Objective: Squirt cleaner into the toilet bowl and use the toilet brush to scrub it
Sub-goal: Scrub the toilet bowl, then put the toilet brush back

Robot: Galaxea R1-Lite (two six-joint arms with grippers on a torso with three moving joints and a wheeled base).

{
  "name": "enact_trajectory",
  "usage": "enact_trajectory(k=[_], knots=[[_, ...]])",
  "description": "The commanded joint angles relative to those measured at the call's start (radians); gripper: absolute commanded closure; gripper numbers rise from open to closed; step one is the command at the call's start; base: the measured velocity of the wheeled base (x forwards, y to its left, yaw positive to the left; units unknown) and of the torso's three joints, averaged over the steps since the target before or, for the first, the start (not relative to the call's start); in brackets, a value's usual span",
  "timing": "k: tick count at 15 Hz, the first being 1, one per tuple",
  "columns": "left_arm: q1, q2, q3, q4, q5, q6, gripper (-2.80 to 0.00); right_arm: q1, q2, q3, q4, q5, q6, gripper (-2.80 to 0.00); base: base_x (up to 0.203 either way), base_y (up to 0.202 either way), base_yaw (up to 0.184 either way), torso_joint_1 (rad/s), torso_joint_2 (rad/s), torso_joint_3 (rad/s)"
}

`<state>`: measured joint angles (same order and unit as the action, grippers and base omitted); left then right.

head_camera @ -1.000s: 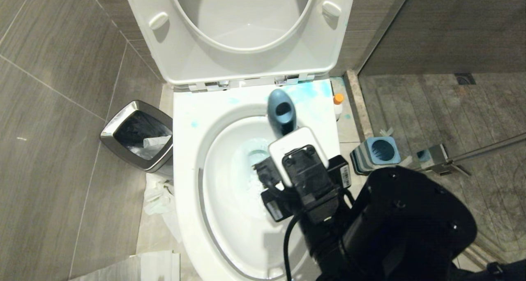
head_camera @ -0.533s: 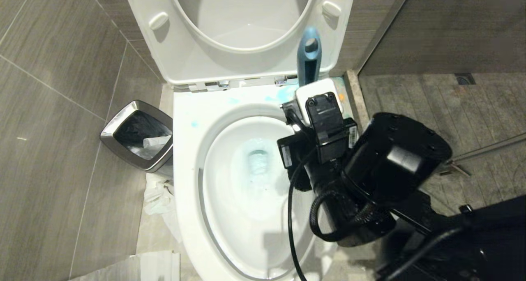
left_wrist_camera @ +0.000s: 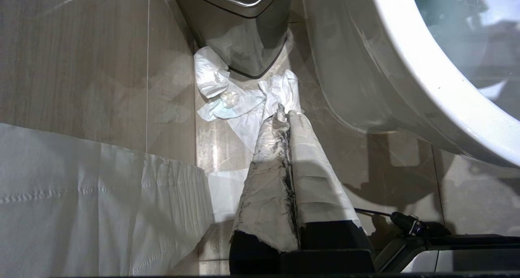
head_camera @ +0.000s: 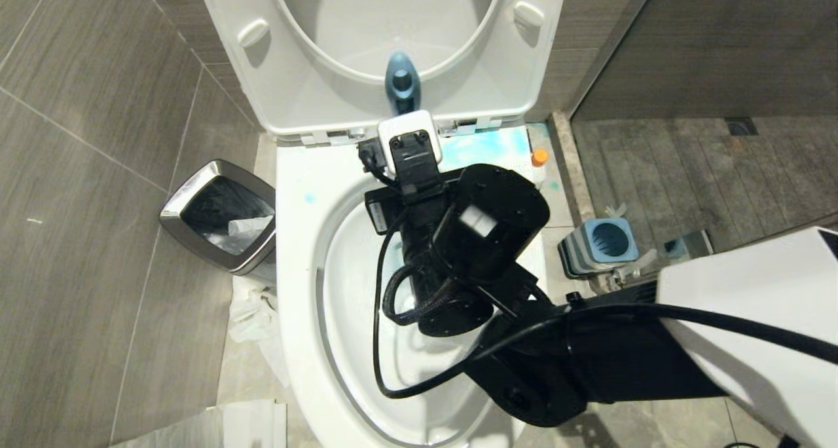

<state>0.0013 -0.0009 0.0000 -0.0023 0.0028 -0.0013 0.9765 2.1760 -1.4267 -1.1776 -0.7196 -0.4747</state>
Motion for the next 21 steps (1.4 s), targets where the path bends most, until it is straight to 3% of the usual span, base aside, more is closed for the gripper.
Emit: enact_trajectory(k=[1, 7, 14, 17, 21], knots=[[0.0, 0.001, 0.0, -0.001, 0.0, 0.0, 0.0, 0.038, 0.048, -0.038, 0.005, -0.006, -0.005, 0.0, 0.0, 0.0, 0.0, 0.0, 0.0, 0.0], [0.0, 0.001, 0.0, -0.001, 0.0, 0.0, 0.0, 0.093, -0.16, 0.026, 0.129, -0.028, -0.011, 0.0, 0.0, 0.0, 0.0, 0.0, 0.0, 0.0], [0.0, 0.001, 0.0, -0.001, 0.0, 0.0, 0.0, 0.066, -0.522, 0.104, 0.386, -0.032, -0.006, 0.0, 0.0, 0.0, 0.0, 0.0, 0.0, 0.0], [0.0, 0.001, 0.0, 0.001, 0.0, 0.0, 0.0, -0.037, -0.663, 0.138, 0.535, -0.045, -0.007, 0.0, 0.0, 0.0, 0.0, 0.0, 0.0, 0.0], [0.0, 0.001, 0.0, 0.0, 0.0, 0.0, 0.0, -0.313, -0.734, 0.198, 0.614, -0.017, 0.019, 0.0, 0.0, 0.0, 0.0, 0.0, 0.0, 0.0]])
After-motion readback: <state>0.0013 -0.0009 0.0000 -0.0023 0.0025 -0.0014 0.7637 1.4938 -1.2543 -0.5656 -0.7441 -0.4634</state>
